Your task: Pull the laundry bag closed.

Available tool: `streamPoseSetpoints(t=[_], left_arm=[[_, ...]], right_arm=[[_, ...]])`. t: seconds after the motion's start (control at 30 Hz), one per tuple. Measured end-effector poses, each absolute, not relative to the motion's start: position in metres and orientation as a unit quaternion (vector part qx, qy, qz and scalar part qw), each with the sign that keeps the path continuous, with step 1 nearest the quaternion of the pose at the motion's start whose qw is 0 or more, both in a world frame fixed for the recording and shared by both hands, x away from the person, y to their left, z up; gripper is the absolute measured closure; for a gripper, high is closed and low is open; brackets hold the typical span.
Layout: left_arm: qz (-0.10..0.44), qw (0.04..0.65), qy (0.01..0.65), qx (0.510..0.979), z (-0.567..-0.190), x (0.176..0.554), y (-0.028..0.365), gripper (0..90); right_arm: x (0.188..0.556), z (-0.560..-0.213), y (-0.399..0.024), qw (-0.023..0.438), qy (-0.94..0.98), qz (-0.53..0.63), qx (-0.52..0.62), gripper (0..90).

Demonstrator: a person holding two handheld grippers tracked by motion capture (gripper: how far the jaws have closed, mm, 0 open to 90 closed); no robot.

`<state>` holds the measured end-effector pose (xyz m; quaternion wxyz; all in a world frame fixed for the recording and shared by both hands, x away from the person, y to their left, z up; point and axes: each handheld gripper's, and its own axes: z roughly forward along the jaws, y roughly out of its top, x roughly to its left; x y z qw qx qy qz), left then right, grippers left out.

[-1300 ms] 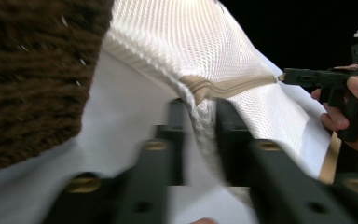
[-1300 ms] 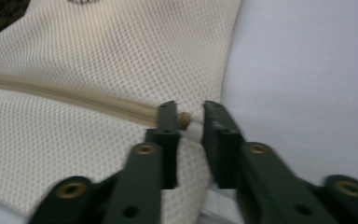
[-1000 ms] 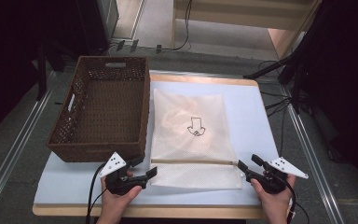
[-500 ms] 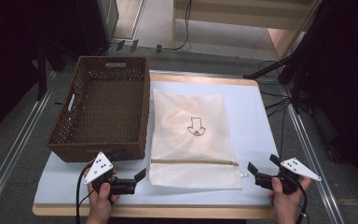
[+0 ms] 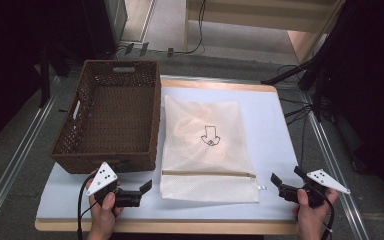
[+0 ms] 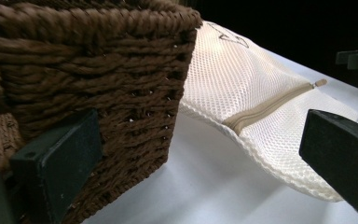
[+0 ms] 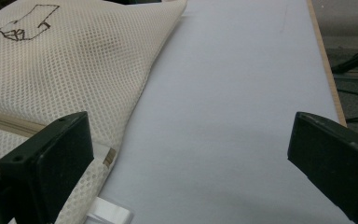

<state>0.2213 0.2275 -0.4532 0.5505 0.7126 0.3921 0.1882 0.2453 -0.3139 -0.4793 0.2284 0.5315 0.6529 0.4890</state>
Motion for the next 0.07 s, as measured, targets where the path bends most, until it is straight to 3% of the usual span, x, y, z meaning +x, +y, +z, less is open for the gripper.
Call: streamPoseSetpoints(t=[0.07], left_arm=[[0.186,0.550,0.383,0.719,-0.4555,0.2219,0.2243,0.0]], right_arm=[[0.2461,-0.4806,-0.3131,0.228,0.653,0.488,0.532,0.3]])
